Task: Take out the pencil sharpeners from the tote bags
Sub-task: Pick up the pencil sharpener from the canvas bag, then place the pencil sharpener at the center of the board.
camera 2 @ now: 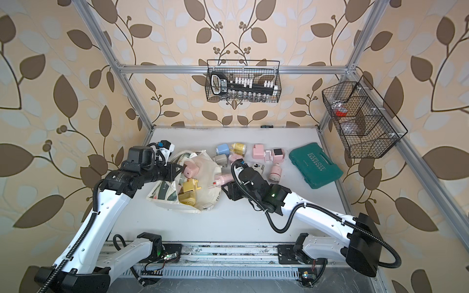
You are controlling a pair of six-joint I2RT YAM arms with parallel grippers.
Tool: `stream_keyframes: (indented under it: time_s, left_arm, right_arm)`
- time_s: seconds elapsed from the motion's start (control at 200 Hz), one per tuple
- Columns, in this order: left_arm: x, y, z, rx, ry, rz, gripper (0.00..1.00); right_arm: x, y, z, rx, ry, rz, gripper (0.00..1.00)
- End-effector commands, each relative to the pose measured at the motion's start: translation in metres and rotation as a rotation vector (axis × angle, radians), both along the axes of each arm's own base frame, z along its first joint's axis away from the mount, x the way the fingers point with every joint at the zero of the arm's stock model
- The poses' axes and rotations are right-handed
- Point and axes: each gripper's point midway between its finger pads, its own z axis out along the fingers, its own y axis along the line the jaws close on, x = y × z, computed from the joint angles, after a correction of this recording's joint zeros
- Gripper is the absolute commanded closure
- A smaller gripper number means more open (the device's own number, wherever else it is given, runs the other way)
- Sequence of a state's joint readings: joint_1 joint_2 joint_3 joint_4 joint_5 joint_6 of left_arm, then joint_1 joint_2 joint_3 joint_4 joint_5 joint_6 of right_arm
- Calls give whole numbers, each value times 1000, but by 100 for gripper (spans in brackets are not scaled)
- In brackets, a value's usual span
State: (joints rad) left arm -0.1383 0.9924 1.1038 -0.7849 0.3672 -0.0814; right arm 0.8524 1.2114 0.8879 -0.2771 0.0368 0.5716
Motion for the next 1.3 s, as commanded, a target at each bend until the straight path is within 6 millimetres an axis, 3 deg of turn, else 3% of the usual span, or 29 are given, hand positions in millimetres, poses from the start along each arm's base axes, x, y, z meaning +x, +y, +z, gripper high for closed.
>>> stream_keyframes:
  time_s: [0.0, 0.15, 0.385, 0.58, 0.65, 0.74, 0.91, 1.015, 1.165, 1.295]
  left_arm:
    - [-1, 1, 11, 10, -48, -2, 100]
    - [-2, 1, 9, 6, -51, -4, 100]
    - [0, -1, 10, -1, -49, -10, 100]
    - [0, 0, 11, 5, -56, -10, 100]
    - [-1, 0, 10, 4, -55, -13, 100]
    - [0, -1, 9, 1, -54, -14, 100]
    - [-1, -1, 8, -1, -48, -17, 100]
    - [-3, 0, 8, 6, -44, -14, 100]
    - [-5, 0, 9, 4, -50, -13, 100]
    - [-7, -6, 10, -14, -51, -48, 100]
  right_arm:
    - [9, -39, -29, -152, 56, -47, 59]
    - [36, -63, -49, -196, 100, -111, 59]
    - [64, -55, -80, -320, 202, -121, 57]
    - [75, -56, -101, -445, 257, -123, 56]
    - [77, -59, -101, -502, 241, -130, 49]
    - [77, -53, -98, -536, 219, -107, 25]
    - [78, -37, -76, -462, 204, -62, 11]
    - [78, -34, -36, -400, 110, -62, 10]
    - [40, 16, 30, -81, -9, 112, 16]
    - [8, 60, 63, 221, -35, 241, 26]
